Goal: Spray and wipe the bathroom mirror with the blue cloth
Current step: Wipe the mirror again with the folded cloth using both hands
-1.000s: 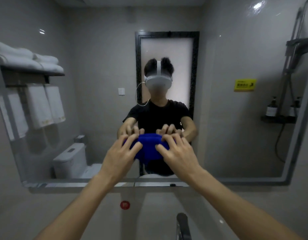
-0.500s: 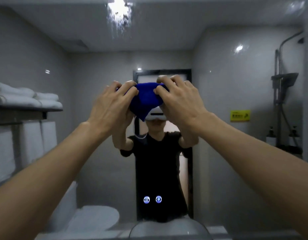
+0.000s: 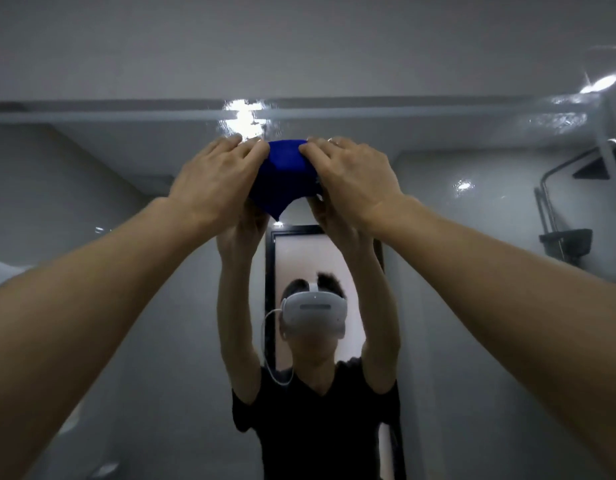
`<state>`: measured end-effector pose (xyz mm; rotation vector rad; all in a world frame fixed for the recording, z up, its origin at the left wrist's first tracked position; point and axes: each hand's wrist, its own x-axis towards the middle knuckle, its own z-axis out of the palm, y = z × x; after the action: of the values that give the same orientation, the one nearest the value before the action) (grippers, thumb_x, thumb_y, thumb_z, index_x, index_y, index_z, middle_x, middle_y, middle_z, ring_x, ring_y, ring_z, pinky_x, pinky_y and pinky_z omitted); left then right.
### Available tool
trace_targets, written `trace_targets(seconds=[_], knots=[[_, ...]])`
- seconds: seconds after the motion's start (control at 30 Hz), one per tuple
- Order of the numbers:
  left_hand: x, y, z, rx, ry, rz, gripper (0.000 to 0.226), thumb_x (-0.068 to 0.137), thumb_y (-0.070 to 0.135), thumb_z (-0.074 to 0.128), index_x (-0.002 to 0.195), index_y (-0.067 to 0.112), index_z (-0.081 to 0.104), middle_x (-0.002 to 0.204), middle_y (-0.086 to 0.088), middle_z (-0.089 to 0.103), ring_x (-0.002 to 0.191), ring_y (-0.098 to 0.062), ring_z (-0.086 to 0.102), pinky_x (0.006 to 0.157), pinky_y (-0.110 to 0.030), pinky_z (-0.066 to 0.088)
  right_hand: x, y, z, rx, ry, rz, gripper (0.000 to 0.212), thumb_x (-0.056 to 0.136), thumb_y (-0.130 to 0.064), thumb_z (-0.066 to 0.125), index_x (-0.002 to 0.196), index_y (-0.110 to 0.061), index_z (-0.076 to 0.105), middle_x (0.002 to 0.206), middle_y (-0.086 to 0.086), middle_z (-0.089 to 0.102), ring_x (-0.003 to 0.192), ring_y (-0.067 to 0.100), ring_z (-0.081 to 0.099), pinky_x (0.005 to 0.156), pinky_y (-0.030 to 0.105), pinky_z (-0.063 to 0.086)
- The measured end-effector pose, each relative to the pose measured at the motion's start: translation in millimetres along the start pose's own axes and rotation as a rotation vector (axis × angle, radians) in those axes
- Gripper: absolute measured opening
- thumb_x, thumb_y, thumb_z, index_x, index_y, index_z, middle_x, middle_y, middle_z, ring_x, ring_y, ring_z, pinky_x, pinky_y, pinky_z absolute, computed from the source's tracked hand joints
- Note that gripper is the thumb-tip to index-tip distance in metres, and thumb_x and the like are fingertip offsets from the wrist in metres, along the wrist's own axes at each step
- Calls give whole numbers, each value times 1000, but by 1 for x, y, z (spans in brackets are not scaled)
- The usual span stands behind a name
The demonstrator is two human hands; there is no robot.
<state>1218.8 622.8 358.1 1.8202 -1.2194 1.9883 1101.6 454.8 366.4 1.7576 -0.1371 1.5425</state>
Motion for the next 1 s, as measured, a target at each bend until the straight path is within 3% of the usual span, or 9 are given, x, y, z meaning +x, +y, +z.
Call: trace_targets(seconds=[0.27, 0.37, 0.47, 0.57, 0.7, 0.87, 1.0], knots=[[57, -24, 2, 57, 22, -28, 53, 81, 2, 66, 127, 1, 39, 126, -22, 49, 115, -38, 46, 97, -42, 37, 61, 24, 10, -32, -52, 58, 61, 97, -25, 61, 149, -16, 31, 146, 12, 47, 127, 32, 50, 94, 46, 49], [73, -33, 5, 154, -15, -19, 66, 87, 13, 62, 142, 5, 27, 142, -22, 42, 128, -39, 40, 110, -46, 29, 78, 28, 6, -15, -119, 81, 63, 98, -21, 58, 152, -16, 26, 152, 14, 39, 135, 32, 43, 99, 46, 45], [77, -28, 3, 278, -112, -88, 73, 97, 26, 46, 155, 9, 5, 160, -19, 20, 148, -36, 16, 121, -49, 10, 78, 28, 2, 56, -217, 107, 67, 102, -21, 47, 159, -16, 13, 163, 16, 19, 149, 33, 22, 117, 49, 30], [72, -14, -1, 310, -192, -126, 76, 98, 31, 40, 154, 4, -4, 163, -22, 6, 151, -34, 2, 122, -47, 2, 69, 26, -3, 59, -295, 77, 63, 107, -36, 29, 160, -14, 3, 167, 16, 5, 154, 33, 6, 124, 51, 10], [66, -6, -8, 263, -245, -147, 79, 95, 39, 33, 153, -2, -1, 163, -22, 2, 152, -32, -1, 122, -44, 0, 72, 20, -12, -39, -318, 18, 67, 107, -48, 15, 159, -6, 9, 166, 18, 10, 155, 28, 3, 125, 51, -1], [60, -1, -5, 66, -247, -207, 72, 99, 36, 29, 153, -2, -1, 163, -21, -1, 151, -31, -2, 123, -39, 2, 78, 18, -18, 198, -389, -4, 53, 109, -31, 24, 152, 1, 29, 163, 26, 12, 152, 36, 9, 124, 49, 14], [53, -15, 7, -115, -203, -226, 72, 103, 45, 24, 155, 3, -4, 164, -17, -7, 151, -26, -8, 123, -37, -3, 73, 12, -20, 306, -360, 60, 49, 110, -28, 23, 153, -4, 28, 164, 20, 13, 153, 32, 9, 121, 48, 14]])
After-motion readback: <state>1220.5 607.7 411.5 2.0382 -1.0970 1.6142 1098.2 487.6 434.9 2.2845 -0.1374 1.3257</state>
